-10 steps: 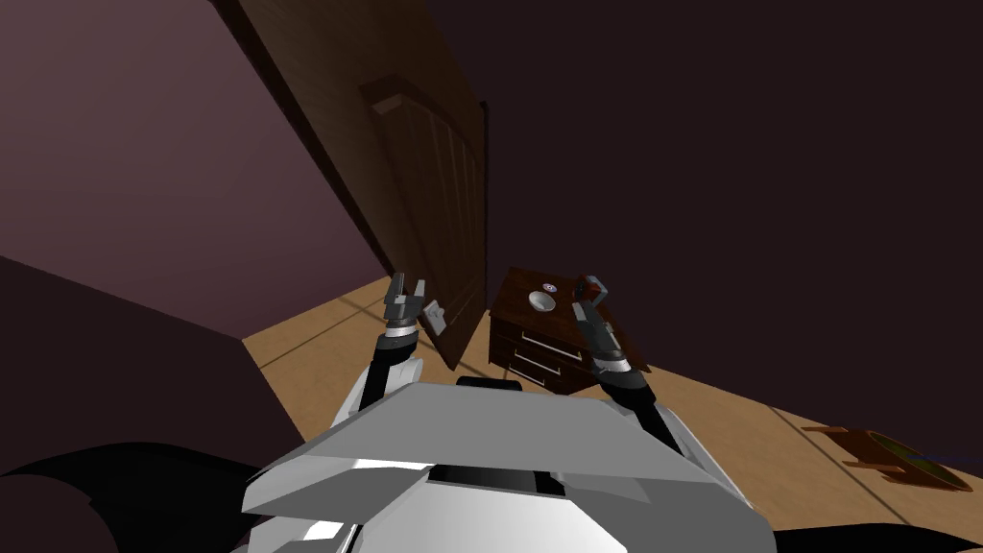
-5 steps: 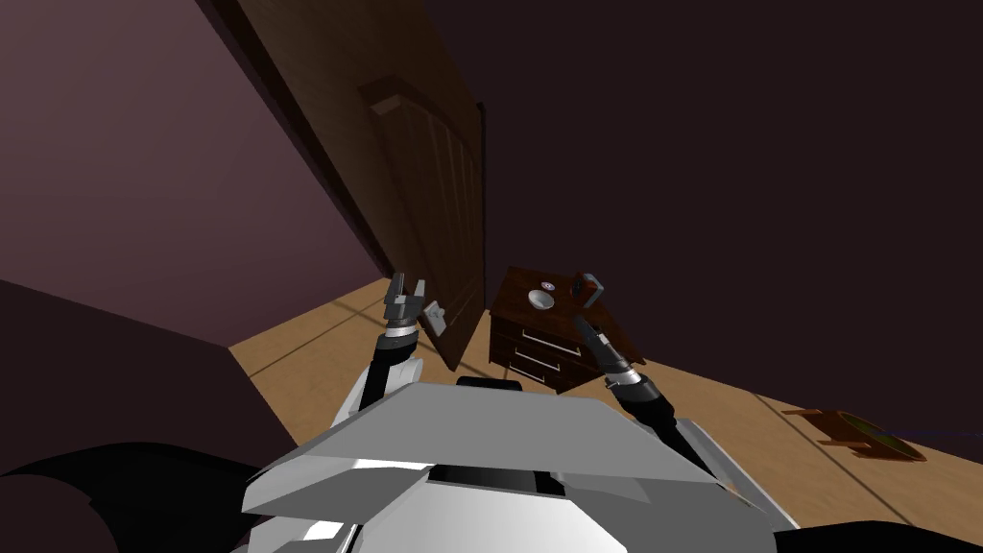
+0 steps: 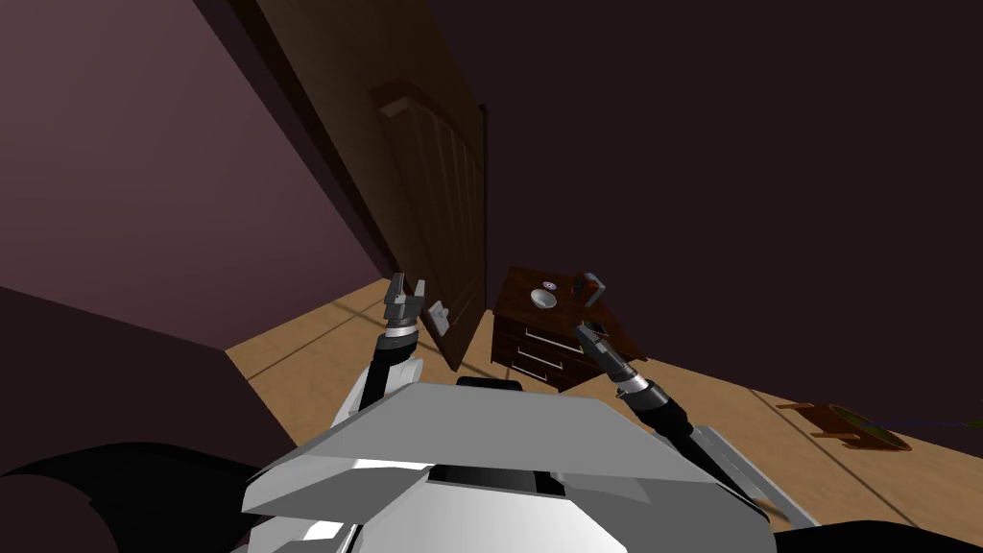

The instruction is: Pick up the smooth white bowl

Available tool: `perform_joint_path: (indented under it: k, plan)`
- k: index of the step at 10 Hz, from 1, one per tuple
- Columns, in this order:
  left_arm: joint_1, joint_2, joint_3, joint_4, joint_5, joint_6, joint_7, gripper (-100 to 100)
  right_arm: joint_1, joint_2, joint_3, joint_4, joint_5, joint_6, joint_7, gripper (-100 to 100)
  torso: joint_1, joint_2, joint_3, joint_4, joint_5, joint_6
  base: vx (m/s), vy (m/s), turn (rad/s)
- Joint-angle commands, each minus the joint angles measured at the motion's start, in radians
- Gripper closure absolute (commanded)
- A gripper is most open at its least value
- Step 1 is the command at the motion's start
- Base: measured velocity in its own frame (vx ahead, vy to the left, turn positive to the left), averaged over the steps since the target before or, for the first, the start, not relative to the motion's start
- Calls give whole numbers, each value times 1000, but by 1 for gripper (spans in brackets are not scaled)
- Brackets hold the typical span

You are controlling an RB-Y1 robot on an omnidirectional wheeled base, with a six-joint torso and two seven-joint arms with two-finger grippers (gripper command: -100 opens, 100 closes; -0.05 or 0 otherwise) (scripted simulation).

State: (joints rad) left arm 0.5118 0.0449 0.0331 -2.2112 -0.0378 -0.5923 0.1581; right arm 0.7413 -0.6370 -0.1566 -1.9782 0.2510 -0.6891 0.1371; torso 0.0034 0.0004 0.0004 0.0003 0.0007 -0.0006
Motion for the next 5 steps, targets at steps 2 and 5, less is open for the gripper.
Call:
perform_joint_path:
  k: [2,5]
  plan:
    - [0,0,0,0,0,0,0,0,7,-60,-12,50,35,0,21,-100,1,0,0,0,0,0,-1,62,-6]
    - [0,0,0,0,0,0,0,0,25,-147,-34,134,98,-5,59,-100,1,0,0,0,0,0,-3,71,6]
